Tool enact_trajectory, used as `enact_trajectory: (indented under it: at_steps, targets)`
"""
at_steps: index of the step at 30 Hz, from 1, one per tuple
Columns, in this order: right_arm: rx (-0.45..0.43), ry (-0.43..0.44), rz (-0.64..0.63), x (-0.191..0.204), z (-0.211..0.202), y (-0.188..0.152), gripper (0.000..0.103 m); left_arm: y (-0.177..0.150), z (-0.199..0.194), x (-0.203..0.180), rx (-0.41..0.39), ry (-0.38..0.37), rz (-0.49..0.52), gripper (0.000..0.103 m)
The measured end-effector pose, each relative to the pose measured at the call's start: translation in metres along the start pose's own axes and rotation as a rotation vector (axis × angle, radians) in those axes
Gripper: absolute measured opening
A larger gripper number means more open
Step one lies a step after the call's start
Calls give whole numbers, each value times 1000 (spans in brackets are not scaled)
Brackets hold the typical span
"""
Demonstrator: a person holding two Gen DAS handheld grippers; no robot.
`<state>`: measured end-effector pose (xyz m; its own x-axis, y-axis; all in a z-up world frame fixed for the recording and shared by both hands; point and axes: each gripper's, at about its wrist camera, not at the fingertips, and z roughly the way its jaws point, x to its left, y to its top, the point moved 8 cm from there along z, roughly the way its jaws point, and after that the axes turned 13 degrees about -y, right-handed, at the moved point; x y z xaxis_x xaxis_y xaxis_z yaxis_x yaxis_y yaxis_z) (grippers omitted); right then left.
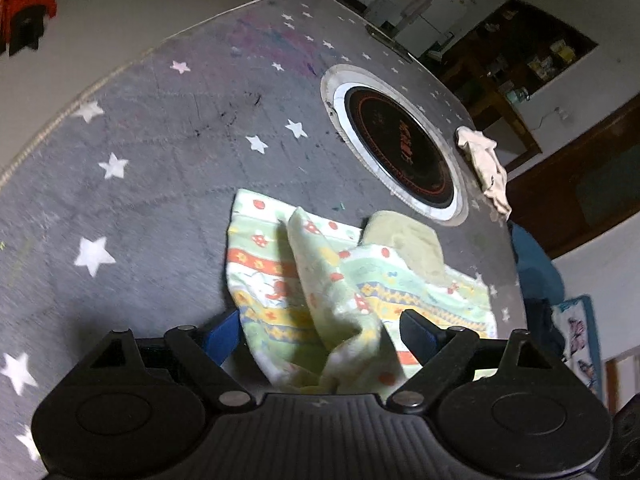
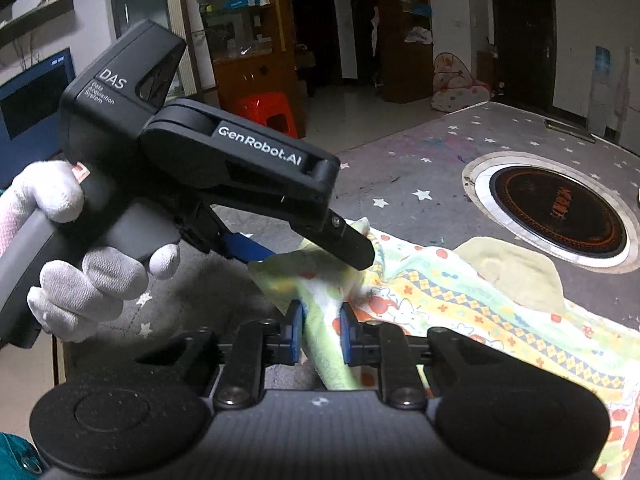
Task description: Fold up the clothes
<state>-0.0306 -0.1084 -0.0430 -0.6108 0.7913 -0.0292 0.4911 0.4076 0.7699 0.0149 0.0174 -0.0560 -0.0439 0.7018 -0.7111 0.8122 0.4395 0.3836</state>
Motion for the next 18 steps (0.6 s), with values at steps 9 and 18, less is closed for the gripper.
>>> enact_trajectory:
  at_steps: [9,18]
  targets:
    - [-25,47,49,-5,-8,2,16,-2,16,9,23,-92,-126,64]
    - [0,10,142,-44,-18,-9,29,-1,26,16,28,-97,-109,23]
